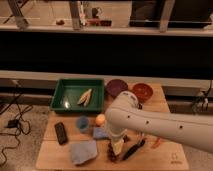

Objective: Wipe red bowl with towel

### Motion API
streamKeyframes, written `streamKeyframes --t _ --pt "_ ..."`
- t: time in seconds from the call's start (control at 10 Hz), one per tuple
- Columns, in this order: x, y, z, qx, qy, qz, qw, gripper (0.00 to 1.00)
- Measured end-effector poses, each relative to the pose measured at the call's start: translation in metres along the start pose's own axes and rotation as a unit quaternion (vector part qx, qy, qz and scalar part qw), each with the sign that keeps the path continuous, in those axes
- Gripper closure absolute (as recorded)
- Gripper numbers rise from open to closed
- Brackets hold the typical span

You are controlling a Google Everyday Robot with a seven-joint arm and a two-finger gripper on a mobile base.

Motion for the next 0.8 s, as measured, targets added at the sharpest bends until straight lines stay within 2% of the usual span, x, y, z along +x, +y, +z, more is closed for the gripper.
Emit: streamKeyframes --t 0.8 --pt "0.0004 0.0002 -0.0005 -0.001 0.0 -0.001 1.0 0.2"
